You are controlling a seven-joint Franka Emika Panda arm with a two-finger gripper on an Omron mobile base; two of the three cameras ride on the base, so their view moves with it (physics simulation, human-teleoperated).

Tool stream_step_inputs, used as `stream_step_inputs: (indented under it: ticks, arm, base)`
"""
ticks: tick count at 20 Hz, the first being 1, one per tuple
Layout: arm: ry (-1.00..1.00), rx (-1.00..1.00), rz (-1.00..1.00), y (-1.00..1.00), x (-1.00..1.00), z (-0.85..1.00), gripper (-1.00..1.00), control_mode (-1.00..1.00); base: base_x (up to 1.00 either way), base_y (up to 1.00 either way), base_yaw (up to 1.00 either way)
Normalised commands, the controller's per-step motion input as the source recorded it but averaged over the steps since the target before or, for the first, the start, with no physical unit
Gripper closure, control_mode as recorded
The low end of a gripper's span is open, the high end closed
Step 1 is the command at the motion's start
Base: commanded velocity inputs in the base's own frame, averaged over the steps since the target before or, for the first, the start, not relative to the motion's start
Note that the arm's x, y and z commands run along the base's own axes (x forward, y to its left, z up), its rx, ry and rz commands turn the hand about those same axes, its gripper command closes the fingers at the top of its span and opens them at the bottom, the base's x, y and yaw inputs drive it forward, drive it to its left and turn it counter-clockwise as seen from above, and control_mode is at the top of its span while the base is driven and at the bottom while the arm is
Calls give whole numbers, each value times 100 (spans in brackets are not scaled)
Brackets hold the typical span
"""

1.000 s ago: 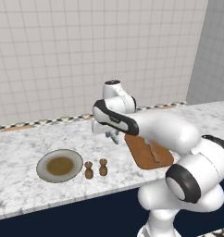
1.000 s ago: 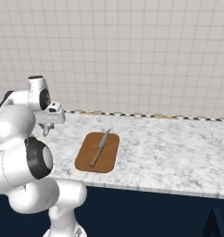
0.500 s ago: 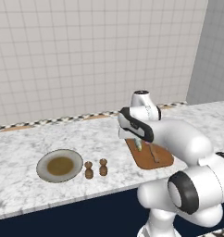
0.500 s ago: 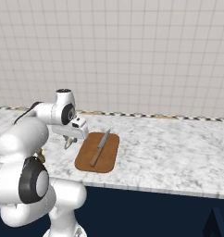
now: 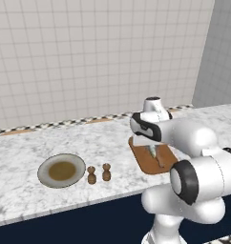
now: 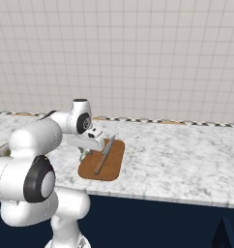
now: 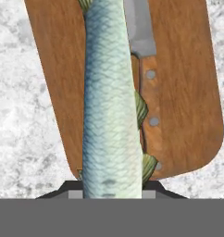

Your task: Pick up the knife from the drawer and place it on the cutting board. Then place the meat from the plate to the cutting board.

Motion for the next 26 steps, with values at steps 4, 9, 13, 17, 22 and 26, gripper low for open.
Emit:
stream_step_inputs:
  ticks: [4,9,13,17,22,26]
  arm:
    - [2,-11,9,-17,8,-43,-100,-100]
    - [-1,0,1,-2,2,0,-100,-100]
    - [-4,6,0,-5,-5,21,-100,-100]
    - [-62,29,0,-73,-92,98,-100,-100]
    - [-73,26,0,-96,-100,100,-100,-100]
    - [-74,26,0,-98,-100,100,-100,-100]
  base:
    - [0,0,0]
    - [0,0,0]
    - [0,0,0]
    - [0,0,0]
    - [0,0,0]
    - [0,0,0]
